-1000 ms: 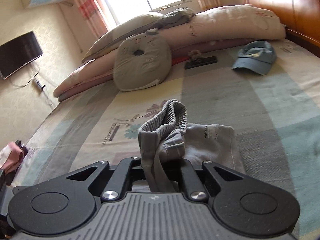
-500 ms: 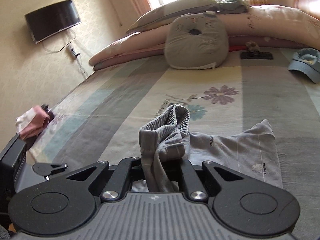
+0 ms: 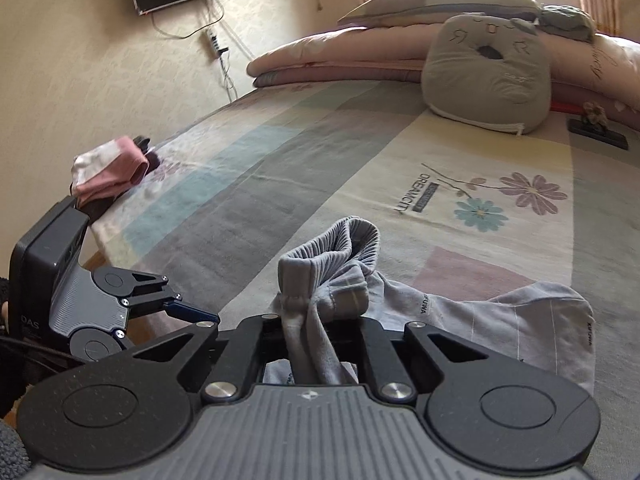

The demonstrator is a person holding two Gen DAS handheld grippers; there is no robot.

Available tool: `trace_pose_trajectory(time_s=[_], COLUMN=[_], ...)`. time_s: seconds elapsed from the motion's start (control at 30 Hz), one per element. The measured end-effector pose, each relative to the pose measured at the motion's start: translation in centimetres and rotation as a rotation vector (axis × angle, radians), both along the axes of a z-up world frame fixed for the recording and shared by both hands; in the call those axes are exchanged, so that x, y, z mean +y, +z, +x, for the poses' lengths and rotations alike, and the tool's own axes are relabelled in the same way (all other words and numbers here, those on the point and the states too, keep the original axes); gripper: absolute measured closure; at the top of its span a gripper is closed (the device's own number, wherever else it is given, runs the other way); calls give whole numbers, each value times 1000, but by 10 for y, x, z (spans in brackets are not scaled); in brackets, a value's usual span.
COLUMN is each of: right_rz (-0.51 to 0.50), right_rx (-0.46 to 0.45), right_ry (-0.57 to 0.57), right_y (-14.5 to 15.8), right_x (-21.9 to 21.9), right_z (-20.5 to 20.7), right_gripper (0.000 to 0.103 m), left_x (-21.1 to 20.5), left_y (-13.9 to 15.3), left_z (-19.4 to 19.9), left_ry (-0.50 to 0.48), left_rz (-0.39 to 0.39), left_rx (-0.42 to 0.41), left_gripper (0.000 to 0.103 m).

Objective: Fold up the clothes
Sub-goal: 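Lift the waistband with the right tool and fold it toward the cuffs, then lay the waistband onto the cuffs and open the right tool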

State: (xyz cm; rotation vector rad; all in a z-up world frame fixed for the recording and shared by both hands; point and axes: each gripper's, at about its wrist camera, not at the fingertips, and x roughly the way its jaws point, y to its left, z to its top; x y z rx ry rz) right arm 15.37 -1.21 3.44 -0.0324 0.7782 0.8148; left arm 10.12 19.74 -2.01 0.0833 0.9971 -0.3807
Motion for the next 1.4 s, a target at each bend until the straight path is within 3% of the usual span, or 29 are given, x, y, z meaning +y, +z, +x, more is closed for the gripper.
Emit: trace_pose_trajectory(time_s=[0.37,0.53,0.63,0.8,0.87,0.93,1.0,1.13,1.33,1.4], right_rz=[-159,-246,-255,-265,-265,-231,-133,-2,-24,-118], right_rx=[-73,-59,-40,-15,3,52,125,203,149,82], right_ry=[156,216,245,280,291,309,335,301,110,34], right_y=[-11,-35,-43,-49,-49,-47,-41,-30,-22,-26], right_x=[56,81,88,96,97,96,91,76,21,-2], right_z=[-4,-4,-7,-7,-5,-3,1,14,26,23], right_gripper=[91,85,79,77,72,48,43,42,39,39], left_x=[17,26,31,39,40,41,42,44,40,32], left_y=[-7,-11,-14,-18,-18,-18,-19,-16,-1,1], left_z=[-14,-19,-22,-27,-28,-30,-31,-33,-20,-9], left_ry=[97,139,163,202,209,217,225,238,208,186], left_rz=[-9,-15,-19,-24,-24,-23,-22,-21,-12,18], left_rx=[16,26,32,41,42,42,43,34,-27,-47], left_gripper=[16,16,16,16,16,16,16,16,15,15])
